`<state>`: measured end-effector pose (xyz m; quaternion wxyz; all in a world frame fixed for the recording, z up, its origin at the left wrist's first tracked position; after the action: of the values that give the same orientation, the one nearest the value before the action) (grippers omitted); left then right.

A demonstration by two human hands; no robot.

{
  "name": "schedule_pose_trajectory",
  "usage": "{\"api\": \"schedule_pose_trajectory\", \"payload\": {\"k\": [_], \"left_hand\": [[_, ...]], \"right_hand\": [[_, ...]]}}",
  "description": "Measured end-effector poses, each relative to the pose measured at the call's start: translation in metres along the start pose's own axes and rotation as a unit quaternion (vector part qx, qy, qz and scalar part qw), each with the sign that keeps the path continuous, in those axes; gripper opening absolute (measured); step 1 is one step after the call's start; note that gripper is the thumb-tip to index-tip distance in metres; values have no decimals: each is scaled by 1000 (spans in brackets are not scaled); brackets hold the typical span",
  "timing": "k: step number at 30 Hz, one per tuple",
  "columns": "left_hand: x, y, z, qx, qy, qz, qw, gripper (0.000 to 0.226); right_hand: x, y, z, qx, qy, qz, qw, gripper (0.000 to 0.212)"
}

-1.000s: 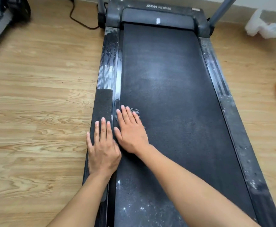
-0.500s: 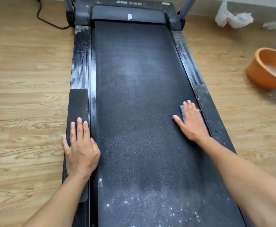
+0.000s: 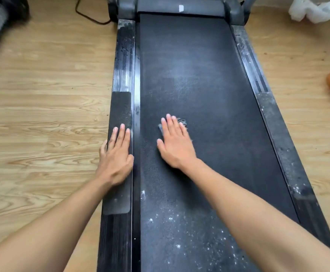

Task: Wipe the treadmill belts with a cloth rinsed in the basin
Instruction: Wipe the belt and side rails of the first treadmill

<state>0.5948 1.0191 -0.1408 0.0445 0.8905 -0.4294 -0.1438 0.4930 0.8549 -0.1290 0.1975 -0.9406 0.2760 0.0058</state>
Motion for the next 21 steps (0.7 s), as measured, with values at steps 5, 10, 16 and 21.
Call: {"api": "schedule_pose_trajectory", "payload": {"k": [5,10,16,21], "left_hand": [[-4,-5,6,-39,-4,16,999,93],[0,-11,13,5,-18,35,999,102],[1,-16,19,30,-67,45,996,114],[-1,-13,17,22,-84,41,995,119]], "right_hand": [[-36,-81,44,-47,-69,-160,984,79],[-46,-48,34,-58,-72,-185,978,74],[-69,120,-38,-2,-20,1,1000,81],[-127,260,-85,23,0,179,984,97]]}}
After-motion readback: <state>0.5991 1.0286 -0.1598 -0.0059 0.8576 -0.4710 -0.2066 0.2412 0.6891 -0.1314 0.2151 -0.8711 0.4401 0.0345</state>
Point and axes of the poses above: each hand's wrist, its own x-axis towards the middle knuckle, its own z-axis out of the palm, y = z × x, the point moved 10 cm from there along x, towards the middle knuckle, and after that the axes turned 10 degrees about x, right-handed, at the moved point
